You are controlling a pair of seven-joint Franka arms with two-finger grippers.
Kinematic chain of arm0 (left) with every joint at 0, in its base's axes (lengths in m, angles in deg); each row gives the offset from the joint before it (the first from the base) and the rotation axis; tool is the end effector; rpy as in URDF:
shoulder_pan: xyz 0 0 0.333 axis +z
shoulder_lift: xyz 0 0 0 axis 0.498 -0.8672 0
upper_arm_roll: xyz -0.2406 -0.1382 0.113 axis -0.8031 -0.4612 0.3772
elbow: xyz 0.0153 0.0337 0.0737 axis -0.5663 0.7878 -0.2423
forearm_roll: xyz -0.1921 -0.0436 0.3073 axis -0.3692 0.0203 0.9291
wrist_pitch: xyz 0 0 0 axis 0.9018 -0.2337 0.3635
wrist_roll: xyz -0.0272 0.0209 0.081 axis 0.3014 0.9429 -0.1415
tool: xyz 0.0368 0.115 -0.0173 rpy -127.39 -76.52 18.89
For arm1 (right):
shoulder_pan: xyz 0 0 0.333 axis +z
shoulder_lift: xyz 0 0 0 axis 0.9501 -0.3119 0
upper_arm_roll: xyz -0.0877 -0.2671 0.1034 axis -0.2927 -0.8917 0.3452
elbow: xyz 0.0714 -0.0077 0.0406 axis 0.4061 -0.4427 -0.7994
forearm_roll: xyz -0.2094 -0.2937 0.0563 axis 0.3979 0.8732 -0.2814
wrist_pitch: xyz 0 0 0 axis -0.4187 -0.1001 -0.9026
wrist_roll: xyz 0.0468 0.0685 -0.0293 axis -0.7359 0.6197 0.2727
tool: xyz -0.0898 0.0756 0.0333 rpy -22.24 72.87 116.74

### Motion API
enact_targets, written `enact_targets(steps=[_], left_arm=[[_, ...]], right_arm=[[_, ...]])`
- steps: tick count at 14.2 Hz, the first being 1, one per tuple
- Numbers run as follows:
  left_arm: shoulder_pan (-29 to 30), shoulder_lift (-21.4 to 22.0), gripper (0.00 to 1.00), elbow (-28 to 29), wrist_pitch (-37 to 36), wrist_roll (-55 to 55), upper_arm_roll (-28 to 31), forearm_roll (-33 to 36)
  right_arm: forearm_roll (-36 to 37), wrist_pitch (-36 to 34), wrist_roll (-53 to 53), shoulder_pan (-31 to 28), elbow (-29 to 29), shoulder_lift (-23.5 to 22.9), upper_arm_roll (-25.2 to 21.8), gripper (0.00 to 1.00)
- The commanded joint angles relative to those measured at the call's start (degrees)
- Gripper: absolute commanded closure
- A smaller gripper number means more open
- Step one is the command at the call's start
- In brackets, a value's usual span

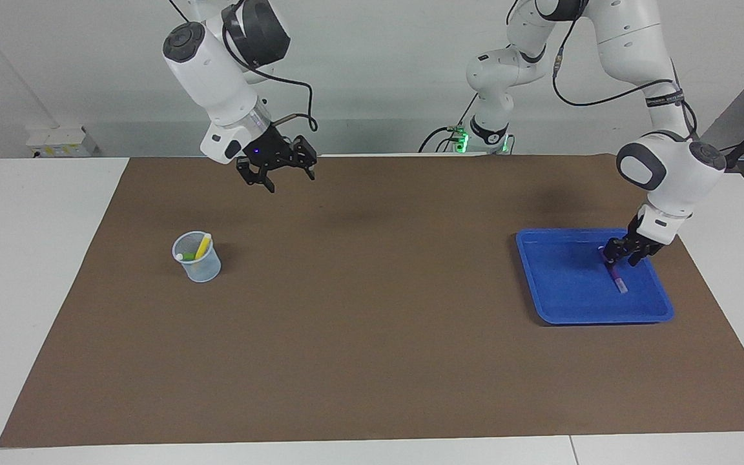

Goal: Transfer and insert pens with both arms
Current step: 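Grasp the purple pen with the left gripper while the right gripper returns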

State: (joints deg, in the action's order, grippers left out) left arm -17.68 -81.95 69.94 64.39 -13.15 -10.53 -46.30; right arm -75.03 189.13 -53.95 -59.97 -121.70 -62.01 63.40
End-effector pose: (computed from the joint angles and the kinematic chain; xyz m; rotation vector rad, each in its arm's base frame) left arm 0.5432 0.1623 0.3036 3.1026 0.0882 0.2181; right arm 0.4687 0.1772 0.5040 -2.7943 -0.0237 0.0565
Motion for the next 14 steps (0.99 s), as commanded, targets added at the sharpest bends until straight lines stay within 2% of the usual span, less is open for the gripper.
enact_targets(steps=[1, 6, 11, 14], left_arm=[[-1.11, -2.40, 0.35, -2.02, 1.35, 0.33, 0.20, -0.27], [-1.99, -4.26, 0.40, -2.47, 3.37, 0.25, 0.20, -0.35], [-1.91, -4.17, 0.42, -2.29, 2.94, 0.60, 0.37, -0.27], [-1.47, -4.17, 0.50, -2.12, 2.85, 0.69, 0.37, -0.09]], right_arm=[[-2.74, 2.43, 5.53, 1.24, -1.01, 0.99, -0.08, 0.00], [-7.04, 6.47, 15.98, 3.08, -1.54, 0.90, -0.07, 0.00], [-9.59, 9.64, 23.73, 4.57, -1.89, 0.90, -0.08, 0.00], [-9.69, 10.00, 24.88, 4.67, -1.98, 0.90, -0.08, 0.00]])
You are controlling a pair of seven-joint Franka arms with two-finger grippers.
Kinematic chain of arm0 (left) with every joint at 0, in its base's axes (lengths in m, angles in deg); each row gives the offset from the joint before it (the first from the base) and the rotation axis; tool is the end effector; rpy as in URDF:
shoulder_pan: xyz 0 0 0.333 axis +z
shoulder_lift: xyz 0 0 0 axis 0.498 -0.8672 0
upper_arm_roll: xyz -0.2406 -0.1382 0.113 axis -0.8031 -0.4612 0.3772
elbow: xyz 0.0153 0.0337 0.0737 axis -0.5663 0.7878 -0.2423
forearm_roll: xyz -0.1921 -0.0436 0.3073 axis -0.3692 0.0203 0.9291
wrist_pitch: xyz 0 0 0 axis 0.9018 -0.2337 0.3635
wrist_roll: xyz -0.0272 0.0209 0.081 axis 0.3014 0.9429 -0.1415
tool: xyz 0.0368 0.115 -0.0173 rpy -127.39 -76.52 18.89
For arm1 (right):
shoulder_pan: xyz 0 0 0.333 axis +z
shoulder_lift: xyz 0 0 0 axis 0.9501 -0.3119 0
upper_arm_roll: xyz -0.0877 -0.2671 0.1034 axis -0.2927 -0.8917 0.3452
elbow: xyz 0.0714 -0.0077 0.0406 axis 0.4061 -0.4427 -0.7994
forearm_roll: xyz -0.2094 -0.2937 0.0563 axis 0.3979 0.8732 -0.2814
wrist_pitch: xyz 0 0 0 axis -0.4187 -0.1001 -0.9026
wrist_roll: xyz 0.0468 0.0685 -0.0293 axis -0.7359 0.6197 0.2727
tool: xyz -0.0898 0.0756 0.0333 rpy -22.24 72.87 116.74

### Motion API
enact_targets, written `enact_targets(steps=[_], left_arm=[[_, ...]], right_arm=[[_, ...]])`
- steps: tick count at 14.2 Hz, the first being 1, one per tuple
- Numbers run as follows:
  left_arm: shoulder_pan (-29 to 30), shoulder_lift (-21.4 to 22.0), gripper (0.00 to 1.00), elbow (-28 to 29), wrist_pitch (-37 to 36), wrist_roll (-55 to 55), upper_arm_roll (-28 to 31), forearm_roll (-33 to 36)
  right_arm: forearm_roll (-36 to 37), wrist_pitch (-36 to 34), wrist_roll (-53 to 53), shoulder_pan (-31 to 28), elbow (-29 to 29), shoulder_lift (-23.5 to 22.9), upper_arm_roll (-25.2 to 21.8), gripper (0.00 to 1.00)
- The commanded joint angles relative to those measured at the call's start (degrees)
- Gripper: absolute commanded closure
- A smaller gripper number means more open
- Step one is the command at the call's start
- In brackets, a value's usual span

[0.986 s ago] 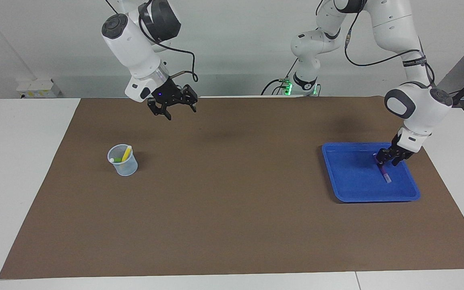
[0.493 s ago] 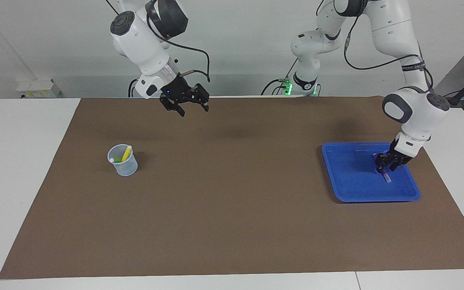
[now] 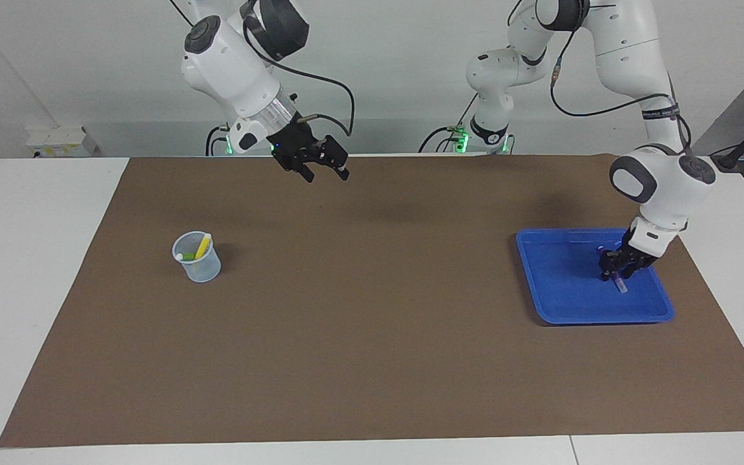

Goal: Transfer and insert pens with both arms
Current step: 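Grasp the purple pen with the left gripper while the right gripper returns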

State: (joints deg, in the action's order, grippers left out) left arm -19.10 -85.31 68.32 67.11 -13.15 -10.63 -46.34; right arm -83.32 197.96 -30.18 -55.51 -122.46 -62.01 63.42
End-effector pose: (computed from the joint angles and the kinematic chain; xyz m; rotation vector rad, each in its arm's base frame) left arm 0.5582 0.1516 0.2866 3.1122 0.0509 0.2406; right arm 0.4681 0.2206 0.5160 -2.5878 0.5349 0.0769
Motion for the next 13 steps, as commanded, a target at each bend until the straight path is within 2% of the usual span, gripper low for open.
enact_targets(steps=[1, 4, 6, 7, 13], left_arm=[[0.12, -0.80, 0.51, -0.66, 0.13, 0.69, 0.47, 0.13], [0.13, -0.80, 0.64, -0.67, 0.31, 0.60, 0.56, 0.13], [-0.05, -0.80, 0.92, -0.49, 0.31, 0.51, 0.56, 0.13], [-0.22, -0.80, 1.00, -0.40, 0.48, 0.34, 0.56, 0.13], [-0.40, -0.80, 1.00, -0.93, -0.21, -0.54, 0.56, 0.04]], right_arm=[[-1.40, 1.16, 1.19, 0.21, -1.22, 0.90, -0.09, 0.00], [-1.40, 1.16, 1.19, 0.21, -1.31, 0.90, -0.09, 0.00], [-1.40, 1.16, 1.19, 0.21, -1.31, 0.90, -0.09, 0.00], [-1.40, 1.16, 1.19, 0.21, -1.31, 0.90, -0.09, 0.00], [-1.40, 1.16, 1.19, 0.21, -1.31, 0.90, -0.09, 0.00]])
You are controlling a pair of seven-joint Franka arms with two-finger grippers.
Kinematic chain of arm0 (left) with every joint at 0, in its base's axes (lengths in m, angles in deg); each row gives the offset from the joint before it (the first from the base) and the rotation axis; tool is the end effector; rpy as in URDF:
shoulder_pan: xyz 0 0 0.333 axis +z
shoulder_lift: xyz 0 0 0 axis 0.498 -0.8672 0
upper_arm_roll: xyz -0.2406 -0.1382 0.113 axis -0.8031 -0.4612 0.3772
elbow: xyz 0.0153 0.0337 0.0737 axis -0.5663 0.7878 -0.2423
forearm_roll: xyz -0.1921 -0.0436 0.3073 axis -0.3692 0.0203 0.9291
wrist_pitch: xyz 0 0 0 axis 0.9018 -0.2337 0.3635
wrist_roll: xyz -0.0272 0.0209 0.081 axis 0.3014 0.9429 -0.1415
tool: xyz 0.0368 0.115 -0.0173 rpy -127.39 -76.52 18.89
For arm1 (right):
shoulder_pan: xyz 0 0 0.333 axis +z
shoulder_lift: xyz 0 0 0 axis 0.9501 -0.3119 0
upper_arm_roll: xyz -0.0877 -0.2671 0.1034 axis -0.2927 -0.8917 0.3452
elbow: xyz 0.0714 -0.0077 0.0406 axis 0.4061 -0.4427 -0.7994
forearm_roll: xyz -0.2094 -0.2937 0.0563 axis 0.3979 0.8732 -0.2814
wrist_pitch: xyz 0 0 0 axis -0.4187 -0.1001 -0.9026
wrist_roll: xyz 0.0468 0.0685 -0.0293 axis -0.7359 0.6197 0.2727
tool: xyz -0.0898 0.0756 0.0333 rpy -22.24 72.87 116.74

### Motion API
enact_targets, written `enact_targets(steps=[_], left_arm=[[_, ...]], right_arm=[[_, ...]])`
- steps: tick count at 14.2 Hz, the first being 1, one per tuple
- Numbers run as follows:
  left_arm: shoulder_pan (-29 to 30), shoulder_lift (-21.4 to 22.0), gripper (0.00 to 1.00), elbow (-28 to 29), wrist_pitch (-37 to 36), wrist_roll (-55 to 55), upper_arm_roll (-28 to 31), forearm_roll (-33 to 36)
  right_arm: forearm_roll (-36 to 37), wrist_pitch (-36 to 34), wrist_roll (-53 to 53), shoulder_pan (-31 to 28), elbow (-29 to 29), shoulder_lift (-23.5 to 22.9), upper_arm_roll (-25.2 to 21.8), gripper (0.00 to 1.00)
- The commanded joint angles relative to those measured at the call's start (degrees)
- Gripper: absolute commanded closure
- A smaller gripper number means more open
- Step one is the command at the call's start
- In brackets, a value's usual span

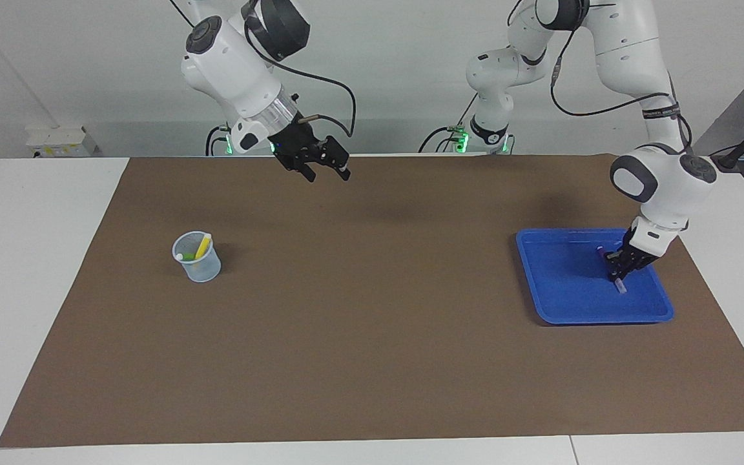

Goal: Transfer and insert pens with both arms
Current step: 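Grasp the purple pen with the left gripper while the right gripper returns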

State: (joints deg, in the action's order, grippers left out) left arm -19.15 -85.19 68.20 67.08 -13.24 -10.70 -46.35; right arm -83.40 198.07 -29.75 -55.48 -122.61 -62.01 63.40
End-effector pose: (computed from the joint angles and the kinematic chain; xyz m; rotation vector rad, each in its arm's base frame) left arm 0.5592 0.1506 0.2886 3.1117 0.0502 0.2463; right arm 0.4679 0.2205 0.5150 -2.5850 0.5465 0.0809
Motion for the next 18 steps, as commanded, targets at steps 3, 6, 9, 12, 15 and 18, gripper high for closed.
enact_targets(steps=[3, 6, 9, 12, 15, 18], left_arm=[[-0.35, -0.85, 1.00, -3.52, -4.39, -0.71, 0.63, -0.04], [-0.53, 0.47, 1.00, -7.83, -12.91, -4.57, 0.72, 0.05], [-0.62, 3.71, 1.00, -8.54, -17.41, -8.87, 0.55, 0.05], [-1.93, 7.05, 1.00, -8.54, -20.75, -16.33, 0.28, 0.05], [-4.04, 11.01, 1.00, -8.54, -23.82, -25.73, 0.19, 0.05], [-5.36, 14.18, 1.00, -8.72, -26.64, -34.61, 0.02, 0.05]], right_arm=[[-1.32, 1.06, 0.76, 0.18, -1.15, 0.90, -0.08, 0.00], [-1.32, 0.97, 0.76, 0.18, -1.24, 0.90, -0.08, 0.00], [-1.32, 0.88, 0.76, 0.09, -1.24, 0.90, -0.08, 0.00], [-1.32, 0.88, 0.76, 0.09, -1.24, 0.90, -0.08, 0.00], [-1.32, 0.88, 0.76, 0.09, -1.24, 0.90, -0.08, 0.00], [-1.32, 0.88, 0.76, 0.09, -1.24, 0.90, -0.08, 0.00]])
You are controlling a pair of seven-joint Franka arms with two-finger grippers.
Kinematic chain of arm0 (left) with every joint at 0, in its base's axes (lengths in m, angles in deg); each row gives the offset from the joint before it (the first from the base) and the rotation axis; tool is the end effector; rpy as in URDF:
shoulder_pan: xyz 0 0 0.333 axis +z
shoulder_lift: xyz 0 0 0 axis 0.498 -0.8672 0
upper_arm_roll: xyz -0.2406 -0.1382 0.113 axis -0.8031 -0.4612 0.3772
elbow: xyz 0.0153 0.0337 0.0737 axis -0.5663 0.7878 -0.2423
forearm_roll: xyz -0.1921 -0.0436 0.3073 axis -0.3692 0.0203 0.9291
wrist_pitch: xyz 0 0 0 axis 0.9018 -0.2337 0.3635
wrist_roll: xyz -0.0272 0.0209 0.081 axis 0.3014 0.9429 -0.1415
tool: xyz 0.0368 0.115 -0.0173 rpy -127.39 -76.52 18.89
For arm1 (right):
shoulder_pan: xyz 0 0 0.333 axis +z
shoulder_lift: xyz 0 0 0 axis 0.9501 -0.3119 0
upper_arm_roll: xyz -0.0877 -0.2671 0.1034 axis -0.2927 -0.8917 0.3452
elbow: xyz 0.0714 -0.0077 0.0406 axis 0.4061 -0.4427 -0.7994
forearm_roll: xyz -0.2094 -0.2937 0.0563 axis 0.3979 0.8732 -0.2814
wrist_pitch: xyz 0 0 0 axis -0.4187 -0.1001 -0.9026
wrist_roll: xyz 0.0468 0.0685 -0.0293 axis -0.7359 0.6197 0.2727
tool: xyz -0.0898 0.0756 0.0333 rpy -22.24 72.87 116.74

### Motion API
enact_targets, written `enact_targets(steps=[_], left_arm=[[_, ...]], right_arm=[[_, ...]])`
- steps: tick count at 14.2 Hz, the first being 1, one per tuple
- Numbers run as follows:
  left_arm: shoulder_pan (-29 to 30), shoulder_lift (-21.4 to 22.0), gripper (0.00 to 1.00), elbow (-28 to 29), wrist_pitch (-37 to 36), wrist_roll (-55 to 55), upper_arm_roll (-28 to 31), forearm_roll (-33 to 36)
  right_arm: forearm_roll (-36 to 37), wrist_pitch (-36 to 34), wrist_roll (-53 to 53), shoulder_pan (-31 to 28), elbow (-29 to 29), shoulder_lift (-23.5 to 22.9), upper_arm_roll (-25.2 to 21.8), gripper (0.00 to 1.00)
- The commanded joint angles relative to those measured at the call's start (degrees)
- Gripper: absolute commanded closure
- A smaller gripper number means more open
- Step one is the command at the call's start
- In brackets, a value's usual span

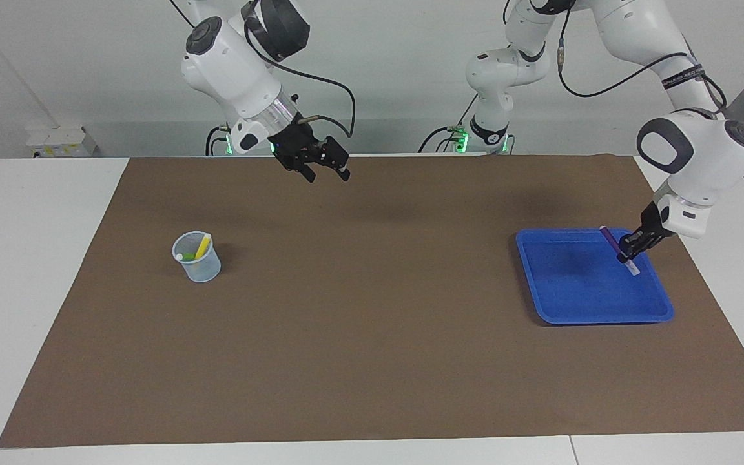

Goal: Transfer and insert pens with both arms
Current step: 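Grasp the purple pen with the left gripper while the right gripper returns, then lift the purple pen toward the right gripper while the right gripper approaches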

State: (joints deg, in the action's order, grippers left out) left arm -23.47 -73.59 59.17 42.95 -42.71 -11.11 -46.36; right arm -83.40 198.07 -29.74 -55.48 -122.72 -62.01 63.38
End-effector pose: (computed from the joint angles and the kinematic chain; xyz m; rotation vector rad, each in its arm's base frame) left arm 0.5590 0.0935 0.4317 2.9556 0.6408 0.1254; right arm 0.4678 0.2203 0.5141 -2.5857 0.5479 0.0830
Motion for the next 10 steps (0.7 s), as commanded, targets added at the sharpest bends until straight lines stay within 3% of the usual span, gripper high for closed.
enact_targets(steps=[1, 10], left_arm=[[-1.13, 3.80, 1.00, 0.30, -3.48, -8.21, 0.43, 0.06], [-6.04, 15.05, 1.00, 0.92, -9.73, -37.04, -0.01, -0.12]], right_arm=[[-1.32, 0.88, 0.76, 0.09, -1.13, 0.90, -0.05, 0.00], [-1.32, 0.88, 0.67, 0.09, -1.13, 0.90, -0.05, 0.00]])
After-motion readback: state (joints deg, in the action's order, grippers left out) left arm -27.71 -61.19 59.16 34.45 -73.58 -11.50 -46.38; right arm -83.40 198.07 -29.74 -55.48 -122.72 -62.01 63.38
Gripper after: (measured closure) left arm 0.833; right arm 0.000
